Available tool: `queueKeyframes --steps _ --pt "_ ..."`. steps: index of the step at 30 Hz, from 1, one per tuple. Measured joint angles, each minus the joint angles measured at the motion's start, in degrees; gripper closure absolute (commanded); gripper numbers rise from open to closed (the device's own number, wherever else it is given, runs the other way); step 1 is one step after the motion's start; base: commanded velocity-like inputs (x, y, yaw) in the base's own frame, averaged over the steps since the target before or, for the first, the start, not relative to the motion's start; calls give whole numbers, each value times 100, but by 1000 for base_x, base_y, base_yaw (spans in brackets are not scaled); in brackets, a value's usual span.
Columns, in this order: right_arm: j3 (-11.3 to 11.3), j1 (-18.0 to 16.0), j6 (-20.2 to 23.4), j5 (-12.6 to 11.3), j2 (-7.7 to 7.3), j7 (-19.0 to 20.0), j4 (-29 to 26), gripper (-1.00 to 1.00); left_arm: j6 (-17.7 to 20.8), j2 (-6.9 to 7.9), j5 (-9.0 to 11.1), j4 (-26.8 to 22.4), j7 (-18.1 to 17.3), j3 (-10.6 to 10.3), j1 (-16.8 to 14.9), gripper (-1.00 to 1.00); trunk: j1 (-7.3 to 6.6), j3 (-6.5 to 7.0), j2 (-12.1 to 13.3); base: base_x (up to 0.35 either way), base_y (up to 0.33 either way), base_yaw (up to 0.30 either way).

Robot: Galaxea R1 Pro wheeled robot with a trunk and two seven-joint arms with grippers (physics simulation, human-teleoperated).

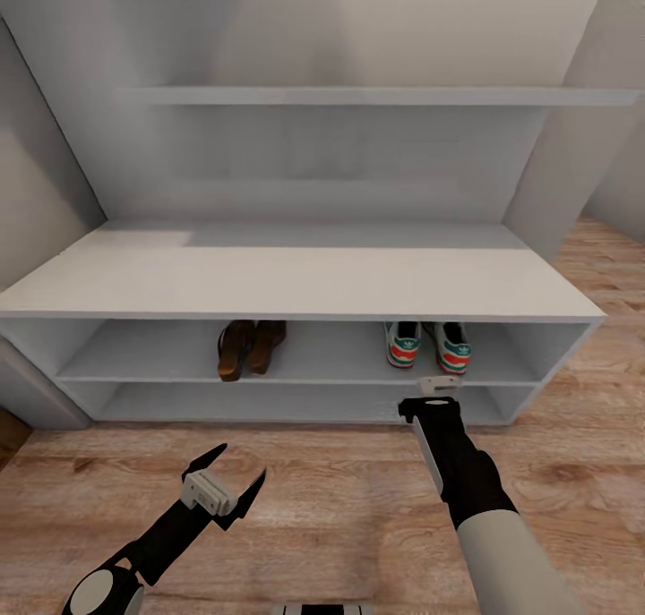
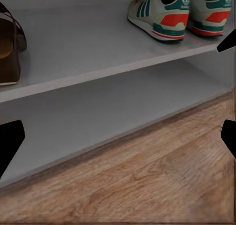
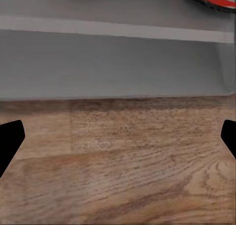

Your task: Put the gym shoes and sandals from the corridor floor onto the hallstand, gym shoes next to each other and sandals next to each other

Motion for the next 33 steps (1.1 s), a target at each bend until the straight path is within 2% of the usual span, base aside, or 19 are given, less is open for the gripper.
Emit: queueKeyframes --steps 20,33 --pt "-135 0 0 0 -10 4 6 -100 1 0 -5 0 0 0 -2 -100 0 0 0 -154 0 0" --pt "-147 0 -3 0 -11 4 6 -100 0 0 -8 0 0 0 -2 -100 0 0 0 -50 0 0"
